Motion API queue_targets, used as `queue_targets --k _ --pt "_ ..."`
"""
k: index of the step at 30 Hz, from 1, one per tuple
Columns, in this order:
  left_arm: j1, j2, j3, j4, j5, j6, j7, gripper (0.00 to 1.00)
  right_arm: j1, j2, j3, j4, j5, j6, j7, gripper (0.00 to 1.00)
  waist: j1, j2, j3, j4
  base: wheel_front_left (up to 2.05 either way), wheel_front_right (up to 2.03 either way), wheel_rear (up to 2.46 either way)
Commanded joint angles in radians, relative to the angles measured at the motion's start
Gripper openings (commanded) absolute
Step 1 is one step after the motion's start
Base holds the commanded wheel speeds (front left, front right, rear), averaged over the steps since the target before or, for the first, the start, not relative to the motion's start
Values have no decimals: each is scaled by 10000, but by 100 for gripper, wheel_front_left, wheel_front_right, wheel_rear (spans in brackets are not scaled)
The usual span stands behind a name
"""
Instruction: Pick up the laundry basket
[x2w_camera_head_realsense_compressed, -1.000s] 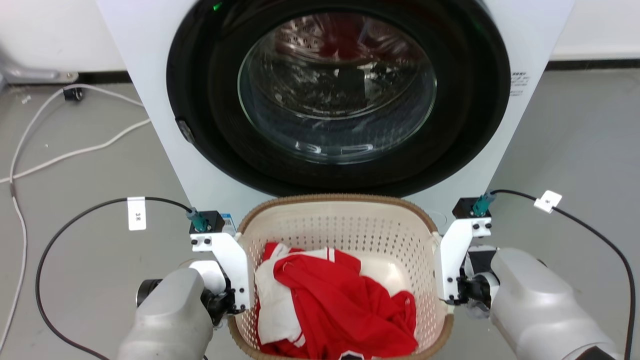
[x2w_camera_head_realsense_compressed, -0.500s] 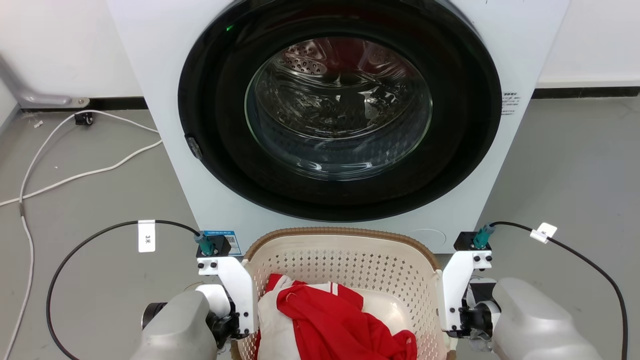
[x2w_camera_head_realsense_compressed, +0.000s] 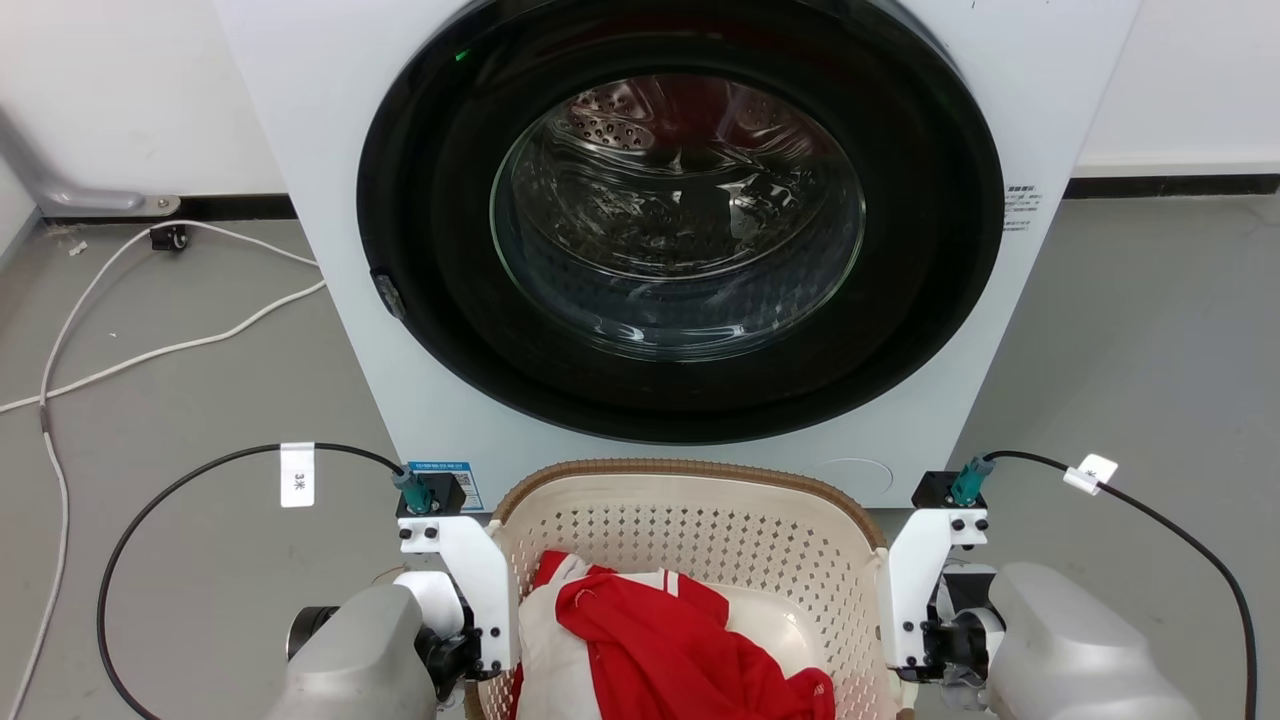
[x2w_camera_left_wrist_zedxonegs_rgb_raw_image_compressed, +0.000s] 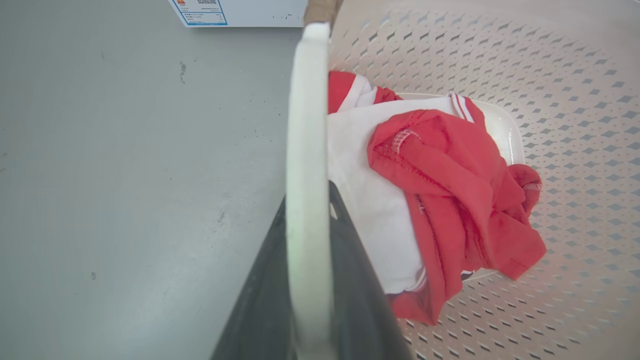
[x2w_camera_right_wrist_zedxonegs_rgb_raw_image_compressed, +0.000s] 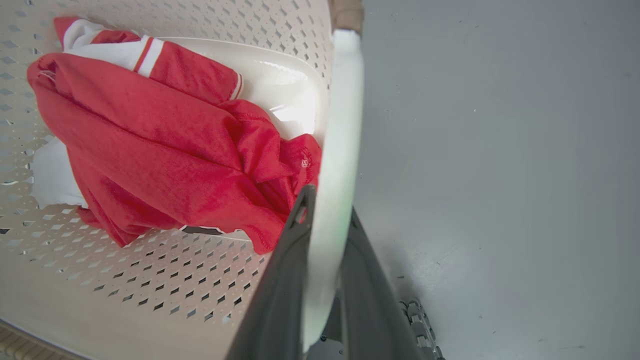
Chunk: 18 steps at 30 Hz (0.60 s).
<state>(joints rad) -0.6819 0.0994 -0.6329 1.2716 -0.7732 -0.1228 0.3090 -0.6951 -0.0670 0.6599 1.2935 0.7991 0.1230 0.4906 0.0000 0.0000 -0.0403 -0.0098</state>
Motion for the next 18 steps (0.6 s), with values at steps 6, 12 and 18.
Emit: queue_targets --k 6,12,18 --pt "-16 -278 -119 -138 -205 -137 -130 0 81 284 -135 -81 -192 140 -10 0 0 0 41 10 0 0 0" --pt "-93 -265 -236 -102 -315 -137 -178 0 64 286 -316 -81 -378 140 0 0 0 0 72 19 0 0 0" --pt "-174 -248 -338 -83 -417 -137 -211 0 46 279 -506 -81 -576 140 15 0 0 0 110 18 0 0 0"
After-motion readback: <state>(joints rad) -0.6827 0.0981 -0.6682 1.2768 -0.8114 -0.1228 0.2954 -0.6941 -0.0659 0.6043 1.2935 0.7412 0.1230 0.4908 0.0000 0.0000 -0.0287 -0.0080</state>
